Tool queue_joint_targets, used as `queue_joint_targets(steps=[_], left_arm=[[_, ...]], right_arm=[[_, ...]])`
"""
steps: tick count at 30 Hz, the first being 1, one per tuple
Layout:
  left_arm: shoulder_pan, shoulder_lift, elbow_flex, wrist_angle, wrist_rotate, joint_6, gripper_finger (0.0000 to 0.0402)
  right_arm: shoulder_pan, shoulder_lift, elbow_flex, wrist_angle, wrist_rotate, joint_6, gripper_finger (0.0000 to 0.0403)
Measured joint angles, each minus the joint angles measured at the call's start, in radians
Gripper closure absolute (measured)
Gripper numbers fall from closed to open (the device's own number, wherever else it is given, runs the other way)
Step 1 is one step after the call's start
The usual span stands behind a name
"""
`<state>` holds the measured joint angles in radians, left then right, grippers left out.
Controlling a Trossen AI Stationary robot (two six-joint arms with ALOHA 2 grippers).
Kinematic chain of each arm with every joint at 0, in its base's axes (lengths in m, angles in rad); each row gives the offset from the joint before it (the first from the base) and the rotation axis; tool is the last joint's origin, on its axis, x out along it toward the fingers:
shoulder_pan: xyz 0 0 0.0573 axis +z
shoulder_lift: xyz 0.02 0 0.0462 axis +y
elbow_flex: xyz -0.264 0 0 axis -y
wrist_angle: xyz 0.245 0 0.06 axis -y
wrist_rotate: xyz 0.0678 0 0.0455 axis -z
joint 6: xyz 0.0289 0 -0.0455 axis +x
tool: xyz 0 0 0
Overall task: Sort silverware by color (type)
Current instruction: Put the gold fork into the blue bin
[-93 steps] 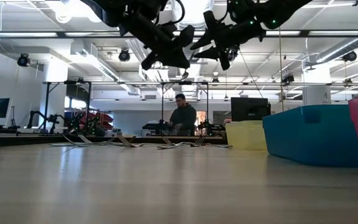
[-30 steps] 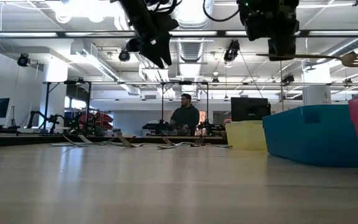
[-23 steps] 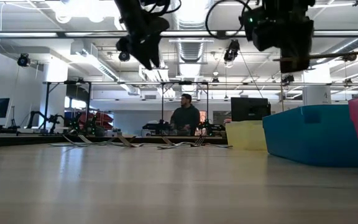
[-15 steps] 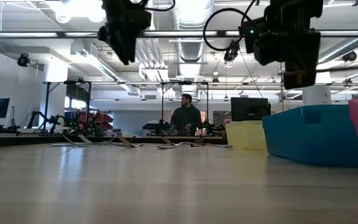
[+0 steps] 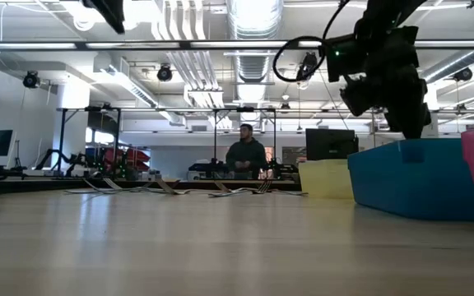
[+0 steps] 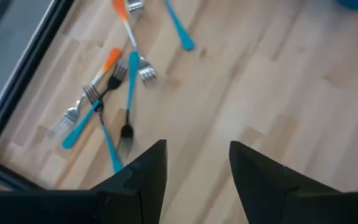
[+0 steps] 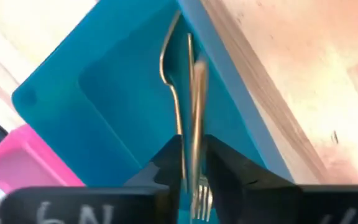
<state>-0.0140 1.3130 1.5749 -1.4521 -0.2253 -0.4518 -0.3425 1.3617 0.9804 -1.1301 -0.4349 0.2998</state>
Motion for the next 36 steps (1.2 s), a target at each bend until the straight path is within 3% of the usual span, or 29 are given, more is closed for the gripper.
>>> queue_joint_targets(steps=[5, 10, 16, 21, 25, 30, 33, 36], left_arm=[[-0.138, -0.108, 0.0, -0.038, 0.0, -0.122, 0.0245], [-0.322, -0.198, -0.039, -0.037, 0.0, -0.164, 0.0245], [-0.54, -0.261, -0.248, 0.049, 0.014, -0.217, 0.0245], [-0.693, -0.267, -0.468, 0.138, 0.114, -0.317, 0.0245], [-0.791, -0.256, -0.634, 0.366, 0.181, -0.536, 0.0245], [-0.865, -0.179, -0.781, 0.883, 0.217, -0.735, 0.0247], [-0.871, -0.088, -0.806, 1.119, 0.218, -0.815, 0.0255], [-0.878, 0.021, -0.762, 1.172, 0.254, -0.863, 0.0264]], right_arm=[[0.013, 0.001, 0.018, 0.044, 0.037, 0.08, 0.0294], [0.019, 0.001, 0.092, 0.093, 0.101, 0.134, 0.0272], [0.035, 0.001, 0.189, 0.195, 0.182, 0.147, 0.0281], [0.038, 0.001, 0.242, 0.299, 0.183, 0.147, 0.029], [0.037, 0.001, 0.26, 0.358, 0.184, 0.146, 0.0294], [0.037, 0.001, 0.27, 0.347, 0.173, 0.08, 0.0291], [0.037, 0.001, 0.27, 0.342, 0.171, 0.045, 0.0288], [0.037, 0.001, 0.269, 0.31, 0.17, 0.029, 0.0287]])
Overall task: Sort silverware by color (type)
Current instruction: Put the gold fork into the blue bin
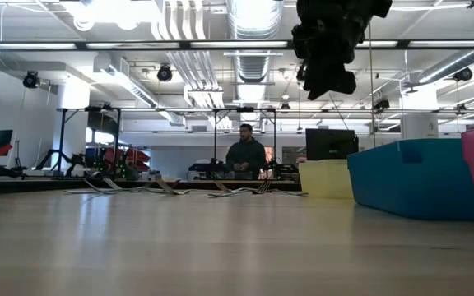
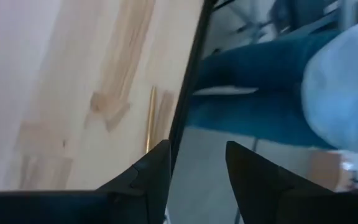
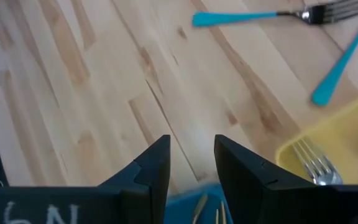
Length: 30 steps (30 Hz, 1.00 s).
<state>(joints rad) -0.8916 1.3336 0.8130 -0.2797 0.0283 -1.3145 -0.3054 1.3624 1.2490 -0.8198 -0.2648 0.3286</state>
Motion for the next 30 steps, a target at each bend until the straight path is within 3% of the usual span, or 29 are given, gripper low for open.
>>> queue_joint_targets(steps=[8, 17, 22, 30], left_arm=[[-0.034, 0.332, 0.277, -0.201, 0.132, 0.04, 0.0288], [-0.056, 0.618, 0.618, -0.558, 0.094, 0.167, 0.0301], [-0.06, 0.685, 0.657, -0.597, 0.081, 0.169, 0.0302], [-0.068, 0.693, 0.614, -0.568, 0.012, 0.126, 0.0302]], right_arm=[[0.0, 0.0, -0.001, -0.088, 0.0, -0.052, 0.0293], [0.0, 0.0, -0.001, -0.096, 0.0, -0.053, 0.029], [0.0, 0.0, -0.001, -0.096, 0.0, -0.05, 0.0289], [0.0, 0.0, -0.001, -0.096, 0.0, -0.032, 0.0294]])
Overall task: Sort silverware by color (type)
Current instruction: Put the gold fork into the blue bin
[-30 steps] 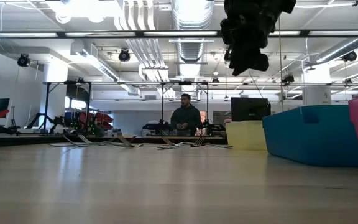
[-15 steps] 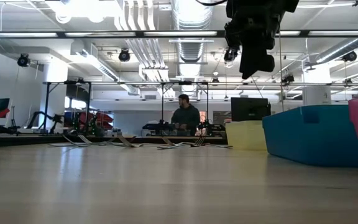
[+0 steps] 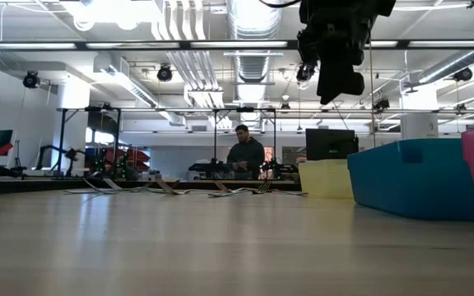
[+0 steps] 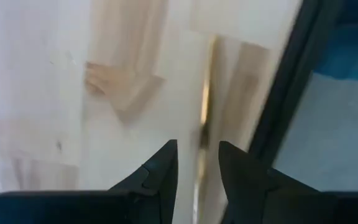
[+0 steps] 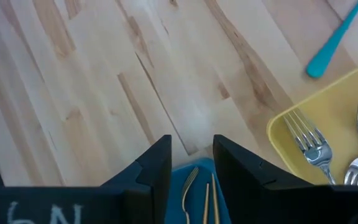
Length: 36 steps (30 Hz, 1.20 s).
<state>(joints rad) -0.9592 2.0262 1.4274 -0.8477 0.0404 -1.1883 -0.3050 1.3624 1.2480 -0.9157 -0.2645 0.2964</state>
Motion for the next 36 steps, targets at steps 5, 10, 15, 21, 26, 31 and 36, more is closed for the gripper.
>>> queue_joint_targets(steps=[5, 10, 15, 21, 26, 31, 36], left_arm=[[0.0, -0.003, -0.048, 0.035, 0.01, -0.022, 0.0302], [-0.01, -0.008, -0.074, 0.074, 0.001, -0.03, 0.0302], [-0.008, -0.008, -0.124, 0.091, -0.025, -0.101, 0.0308], [-0.003, -0.012, -0.156, 0.113, -0.012, -0.149, 0.038], [0.011, -0.015, -0.158, 0.116, -0.001, -0.16, 0.0396], [0.04, -0.073, -0.175, 0.109, -0.035, -0.141, 0.04], [0.08, -0.2, -0.25, 0.074, -0.262, -0.212, 0.0401]], right_arm=[[0.007, 0.0, 0.0, 0.0, 0.002, 0.002, 0.0295], [0.017, 0.0, 0.0, 0.002, 0.003, 0.008, 0.0296], [0.024, 0.0, 0.0, 0.009, 0.004, 0.02, 0.0298], [0.034, 0.0, 0.0, 0.013, 0.004, 0.02, 0.0298], [0.042, 0.0, 0.0, 0.016, 0.004, 0.048, 0.0298], [0.041, 0.0, 0.0, 0.016, 0.004, 0.048, 0.0298], [0.041, 0.0, 0.0, 0.023, 0.004, 0.052, 0.0298]])
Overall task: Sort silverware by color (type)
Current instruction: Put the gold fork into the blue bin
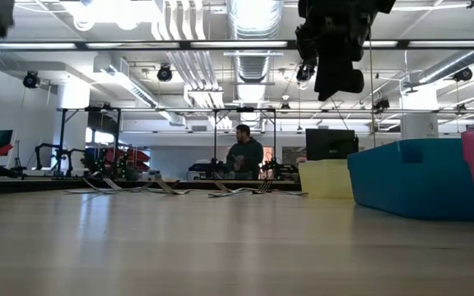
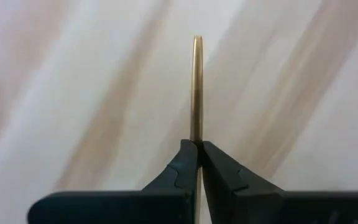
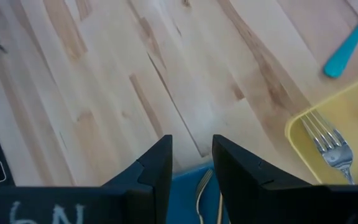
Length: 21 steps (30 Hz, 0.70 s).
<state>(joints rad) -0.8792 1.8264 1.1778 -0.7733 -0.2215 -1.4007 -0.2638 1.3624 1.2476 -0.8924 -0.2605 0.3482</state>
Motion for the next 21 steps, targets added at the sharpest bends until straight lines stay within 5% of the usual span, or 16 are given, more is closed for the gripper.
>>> queue_joint_targets(steps=[3, 13, 21], left_arm=[[0.006, -0.108, -0.06, -0.01, -0.129, -0.065, 0.0401], [0.075, -0.436, -0.192, 0.015, -0.788, -0.162, 0.0401], [0.244, -0.509, -0.193, 0.051, -0.873, -0.068, 0.0402]], right_arm=[[0.0, 0.0, 0.0, 0.015, 0.0, 0.015, 0.0298], [0.0, 0.06, 0.0, 0.049, -0.002, 0.049, 0.0298], [0.011, 0.137, -0.002, 0.365, -0.04, 0.052, 0.0285]])
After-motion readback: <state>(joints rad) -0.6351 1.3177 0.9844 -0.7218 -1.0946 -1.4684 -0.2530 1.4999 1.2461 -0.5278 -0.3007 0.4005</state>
